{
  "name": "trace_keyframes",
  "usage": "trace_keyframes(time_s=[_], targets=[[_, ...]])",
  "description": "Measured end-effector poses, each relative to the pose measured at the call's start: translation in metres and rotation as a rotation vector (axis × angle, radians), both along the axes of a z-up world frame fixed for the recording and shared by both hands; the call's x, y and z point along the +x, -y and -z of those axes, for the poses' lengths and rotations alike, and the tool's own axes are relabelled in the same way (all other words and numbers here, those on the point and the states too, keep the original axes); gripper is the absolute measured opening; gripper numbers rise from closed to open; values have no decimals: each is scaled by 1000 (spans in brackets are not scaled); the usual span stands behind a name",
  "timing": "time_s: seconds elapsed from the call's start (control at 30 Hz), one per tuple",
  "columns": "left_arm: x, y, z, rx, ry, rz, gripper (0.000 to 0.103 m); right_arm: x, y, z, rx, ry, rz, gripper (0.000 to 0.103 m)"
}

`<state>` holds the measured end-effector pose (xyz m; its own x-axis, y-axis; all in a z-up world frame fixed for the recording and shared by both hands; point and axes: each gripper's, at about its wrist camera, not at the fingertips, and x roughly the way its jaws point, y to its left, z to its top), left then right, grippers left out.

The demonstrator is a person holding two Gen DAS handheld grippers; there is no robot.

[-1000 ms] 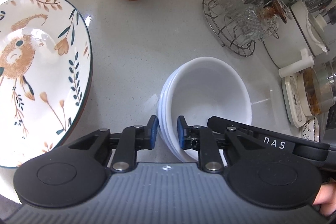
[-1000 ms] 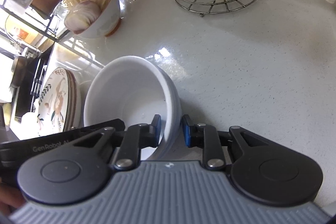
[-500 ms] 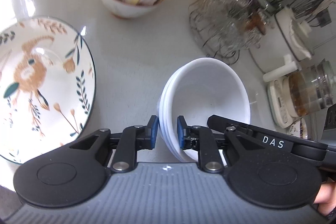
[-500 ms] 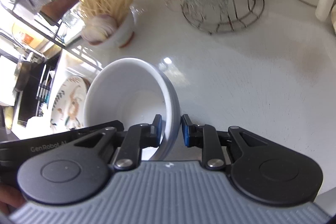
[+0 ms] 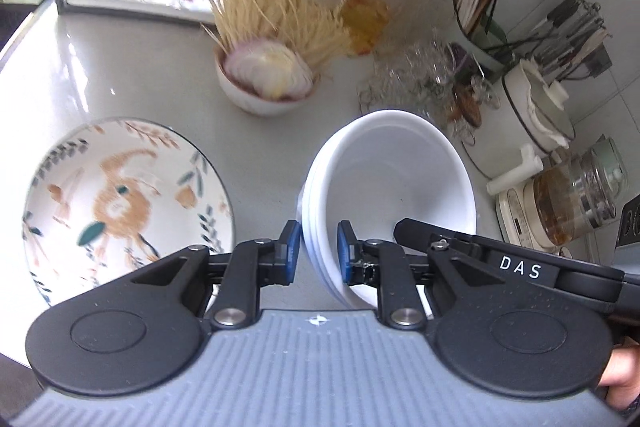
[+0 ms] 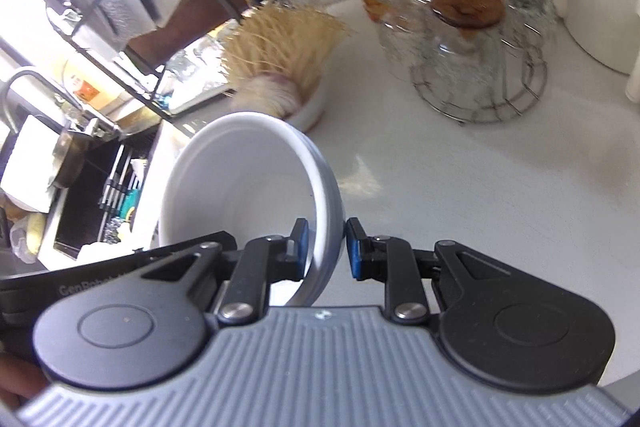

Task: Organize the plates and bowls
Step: 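Lift the bowl stack with both grippers and carry it over the floral plate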

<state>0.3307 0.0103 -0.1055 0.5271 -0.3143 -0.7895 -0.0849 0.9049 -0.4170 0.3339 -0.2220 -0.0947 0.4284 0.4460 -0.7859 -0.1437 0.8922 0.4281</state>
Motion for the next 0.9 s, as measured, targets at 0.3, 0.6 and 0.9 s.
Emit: trace_keyframes(time_s=[0.3,0.6,0.9], targets=[[-17,-44,-13,16,39,-73,23,2,-51,-10,13,47,-70,23],[-37,-102,2,-4,27,-150,23,-2,-106,3,1,11,-148,23],[-37,-133,36,-10,-4,-130,23,-6,-142,29,-46,-36,-138,23]])
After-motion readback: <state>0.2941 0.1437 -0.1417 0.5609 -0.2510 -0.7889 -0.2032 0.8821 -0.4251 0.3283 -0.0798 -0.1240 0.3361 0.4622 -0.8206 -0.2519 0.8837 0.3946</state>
